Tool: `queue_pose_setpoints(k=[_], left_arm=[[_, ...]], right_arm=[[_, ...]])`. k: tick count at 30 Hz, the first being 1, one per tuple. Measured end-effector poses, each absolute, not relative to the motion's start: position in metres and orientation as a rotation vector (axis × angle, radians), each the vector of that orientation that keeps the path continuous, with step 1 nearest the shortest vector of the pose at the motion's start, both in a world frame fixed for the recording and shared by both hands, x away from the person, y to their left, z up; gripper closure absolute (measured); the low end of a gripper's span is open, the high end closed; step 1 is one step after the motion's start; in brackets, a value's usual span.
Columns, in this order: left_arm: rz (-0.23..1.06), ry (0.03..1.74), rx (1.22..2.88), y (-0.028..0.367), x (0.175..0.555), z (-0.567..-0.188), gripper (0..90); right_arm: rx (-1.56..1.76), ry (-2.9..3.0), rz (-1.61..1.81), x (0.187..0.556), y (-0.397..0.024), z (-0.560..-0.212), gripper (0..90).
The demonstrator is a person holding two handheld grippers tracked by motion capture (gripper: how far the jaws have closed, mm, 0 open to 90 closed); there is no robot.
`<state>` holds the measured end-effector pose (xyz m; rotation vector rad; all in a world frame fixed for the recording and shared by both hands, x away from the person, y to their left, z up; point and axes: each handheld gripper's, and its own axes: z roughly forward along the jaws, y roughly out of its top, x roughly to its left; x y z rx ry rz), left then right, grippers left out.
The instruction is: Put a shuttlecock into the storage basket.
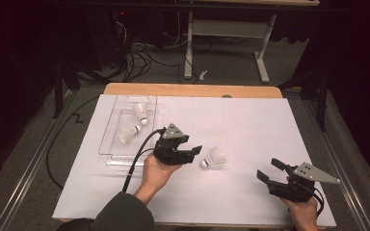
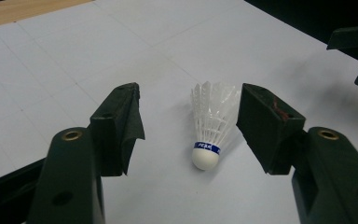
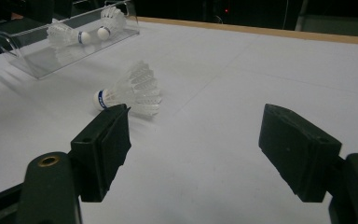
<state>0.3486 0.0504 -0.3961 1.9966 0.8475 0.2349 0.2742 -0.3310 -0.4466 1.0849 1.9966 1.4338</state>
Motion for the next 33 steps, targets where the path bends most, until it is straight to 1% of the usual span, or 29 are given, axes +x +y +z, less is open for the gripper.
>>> queue_pose_setpoints(k=[23, 33], left_arm=[[0.2, 0.846, 2.04, 0.037, 0.358, -0.393, 39.6], [0.169, 0.865, 2.086, 0.032, 0.364, -0.393, 39.8]], right_arm=[[1.087, 2.0, 1.435, 0.274, -0.331, -0.447, 25.2], [1.085, 1.999, 1.435, 0.275, -0.331, -0.447, 25.2]])
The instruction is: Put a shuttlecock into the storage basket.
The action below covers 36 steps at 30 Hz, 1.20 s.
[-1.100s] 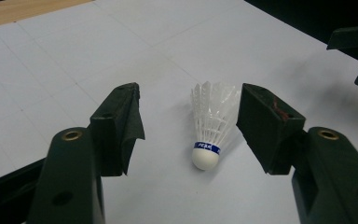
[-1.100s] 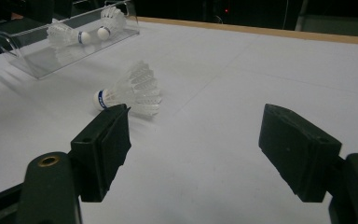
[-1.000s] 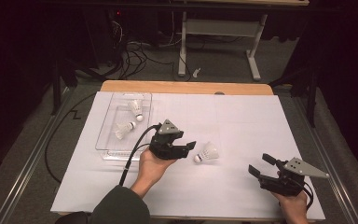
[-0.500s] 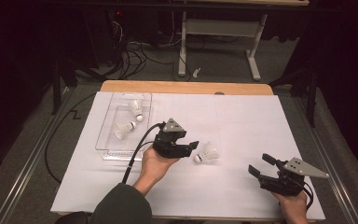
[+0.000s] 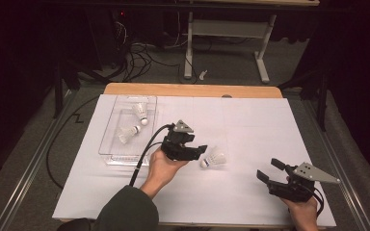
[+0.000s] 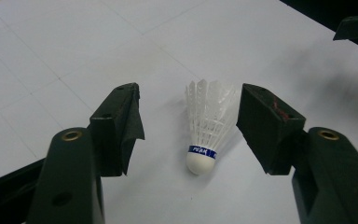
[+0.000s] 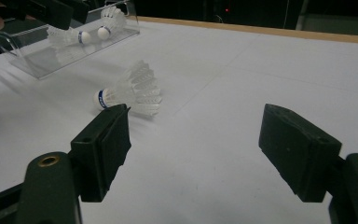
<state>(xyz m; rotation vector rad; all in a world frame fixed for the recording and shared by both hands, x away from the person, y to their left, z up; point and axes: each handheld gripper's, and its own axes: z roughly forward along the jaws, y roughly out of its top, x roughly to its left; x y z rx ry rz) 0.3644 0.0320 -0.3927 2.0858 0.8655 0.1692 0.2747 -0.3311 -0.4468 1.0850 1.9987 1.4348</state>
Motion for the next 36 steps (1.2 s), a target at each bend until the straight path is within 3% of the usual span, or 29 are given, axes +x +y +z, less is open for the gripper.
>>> queue_pose_setpoints(k=[36], left_arm=[[0.108, 0.862, 2.28, 0.008, 0.375, -0.396, 40.3]], right_arm=[[1.084, 2.0, 1.435, 0.275, -0.331, -0.447, 25.2]])
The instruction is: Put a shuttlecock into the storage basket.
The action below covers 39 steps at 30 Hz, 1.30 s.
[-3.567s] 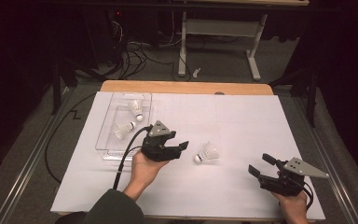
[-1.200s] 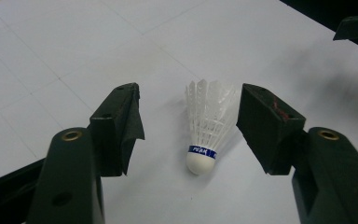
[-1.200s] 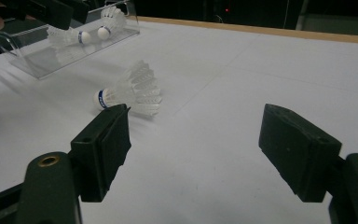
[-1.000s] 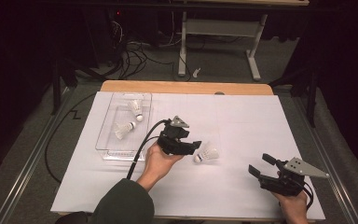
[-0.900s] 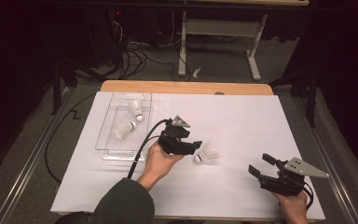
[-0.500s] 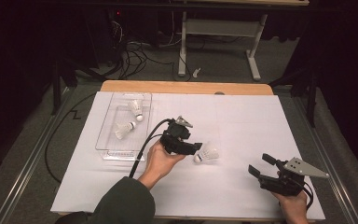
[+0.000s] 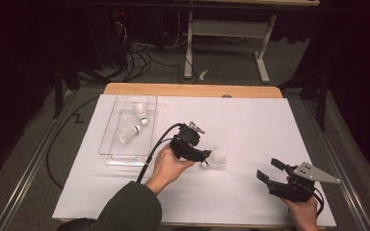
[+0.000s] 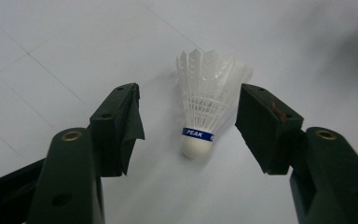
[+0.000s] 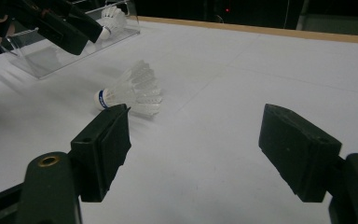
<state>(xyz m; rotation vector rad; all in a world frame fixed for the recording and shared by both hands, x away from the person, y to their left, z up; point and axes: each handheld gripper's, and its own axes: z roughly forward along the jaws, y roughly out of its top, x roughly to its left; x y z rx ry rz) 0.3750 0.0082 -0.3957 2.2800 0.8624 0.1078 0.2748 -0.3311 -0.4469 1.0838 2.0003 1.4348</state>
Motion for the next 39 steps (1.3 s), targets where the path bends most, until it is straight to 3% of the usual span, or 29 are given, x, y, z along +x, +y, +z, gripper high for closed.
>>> queue_pose_setpoints(k=[39], left_arm=[[0.078, 0.835, 2.428, -0.014, 0.378, -0.414, 40.5]], right_arm=[[1.084, 2.002, 1.436, 0.275, -0.331, -0.447, 25.2]])
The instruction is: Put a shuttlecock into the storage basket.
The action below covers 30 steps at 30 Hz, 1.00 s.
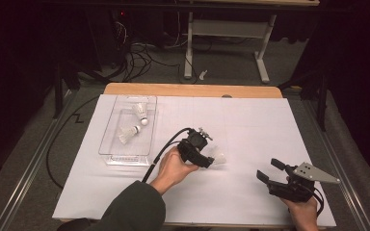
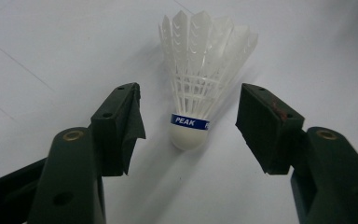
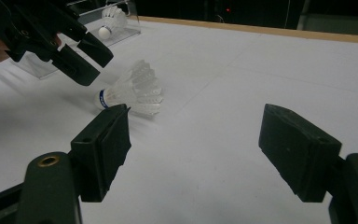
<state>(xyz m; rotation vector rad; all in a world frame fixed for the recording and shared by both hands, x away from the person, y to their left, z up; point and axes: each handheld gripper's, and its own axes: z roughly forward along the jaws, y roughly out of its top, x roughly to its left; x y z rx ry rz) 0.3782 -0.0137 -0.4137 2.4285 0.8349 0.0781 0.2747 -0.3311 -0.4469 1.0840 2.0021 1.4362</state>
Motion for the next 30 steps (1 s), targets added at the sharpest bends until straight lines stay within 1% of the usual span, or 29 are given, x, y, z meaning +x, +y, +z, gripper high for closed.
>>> queue_pose_setpoints(k=[30], left_arm=[[0.055, 0.83, 2.504, -0.023, 0.379, -0.435, 44.7]], right_arm=[[1.084, 2.005, 1.441, 0.275, -0.331, -0.447, 25.2]])
